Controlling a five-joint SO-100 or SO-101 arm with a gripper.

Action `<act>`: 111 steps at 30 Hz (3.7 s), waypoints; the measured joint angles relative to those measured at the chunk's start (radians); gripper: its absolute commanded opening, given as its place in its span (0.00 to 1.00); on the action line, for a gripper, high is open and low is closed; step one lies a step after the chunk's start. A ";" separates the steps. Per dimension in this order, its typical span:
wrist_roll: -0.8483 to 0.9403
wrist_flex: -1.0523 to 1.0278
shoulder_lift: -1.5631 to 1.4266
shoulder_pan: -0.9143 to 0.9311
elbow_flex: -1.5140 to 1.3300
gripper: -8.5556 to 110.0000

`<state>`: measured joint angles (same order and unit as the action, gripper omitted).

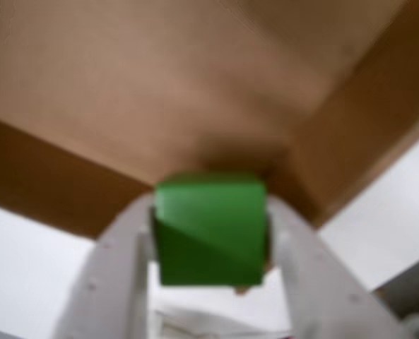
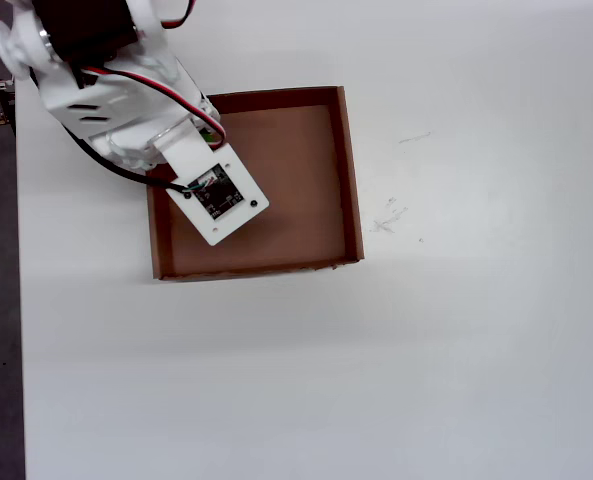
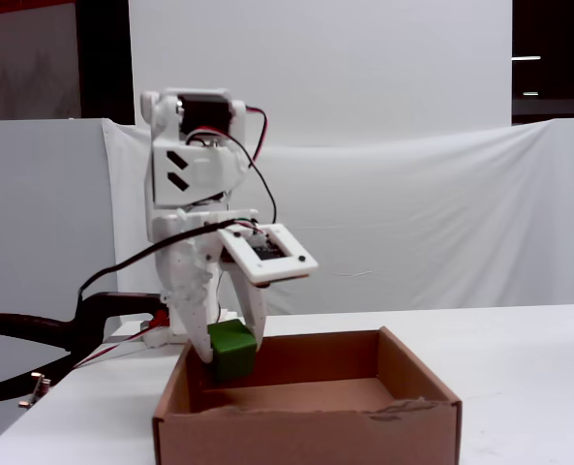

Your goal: Grasp a green cube and put it in a box.

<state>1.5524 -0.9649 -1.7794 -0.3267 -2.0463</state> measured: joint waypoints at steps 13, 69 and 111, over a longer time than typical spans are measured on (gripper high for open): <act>0.000 0.077 0.101 -0.015 0.066 0.19; -0.290 -0.129 -1.255 0.515 -0.931 0.26; -0.416 -0.268 -1.397 0.543 -0.933 0.28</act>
<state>1.1367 -1.2333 -3.1769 0.2163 -2.9790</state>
